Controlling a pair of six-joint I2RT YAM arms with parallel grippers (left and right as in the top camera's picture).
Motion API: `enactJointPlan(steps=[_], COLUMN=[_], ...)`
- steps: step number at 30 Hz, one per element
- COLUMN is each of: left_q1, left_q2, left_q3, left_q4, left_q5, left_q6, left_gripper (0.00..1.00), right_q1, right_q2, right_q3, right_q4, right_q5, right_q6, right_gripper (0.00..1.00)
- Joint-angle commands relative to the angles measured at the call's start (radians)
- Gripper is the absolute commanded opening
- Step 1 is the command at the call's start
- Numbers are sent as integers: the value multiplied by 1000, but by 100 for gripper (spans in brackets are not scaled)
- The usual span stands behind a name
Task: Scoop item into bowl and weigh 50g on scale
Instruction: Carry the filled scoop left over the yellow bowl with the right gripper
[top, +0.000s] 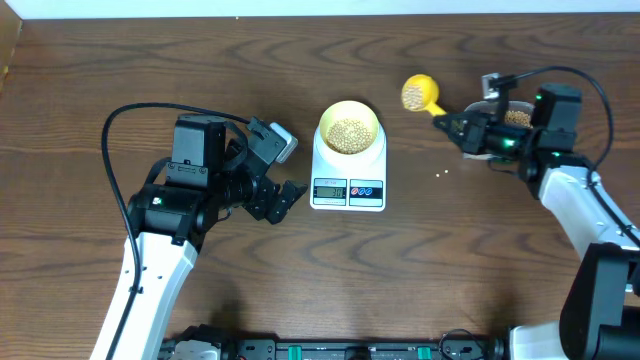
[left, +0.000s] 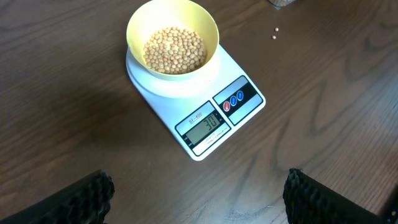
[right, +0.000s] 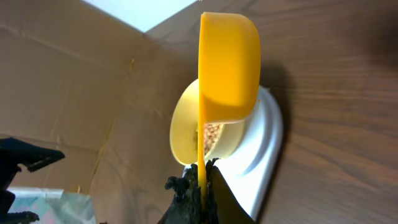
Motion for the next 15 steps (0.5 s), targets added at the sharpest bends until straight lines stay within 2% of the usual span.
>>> enactJointPlan(steps=[1, 15], left_q1=[-3, -3], left_q2=[4, 4], left_q3=[-5, -5], left_q4=[1, 1], left_q5=[8, 8], left_q6=[13, 13], left_gripper=[89, 89], right_q1=[44, 208], right_q2=[6, 6], right_q3=[1, 1], right_q4=[10, 32], right_q5=[11, 122], right_q6=[29, 16], right_gripper=[1, 1])
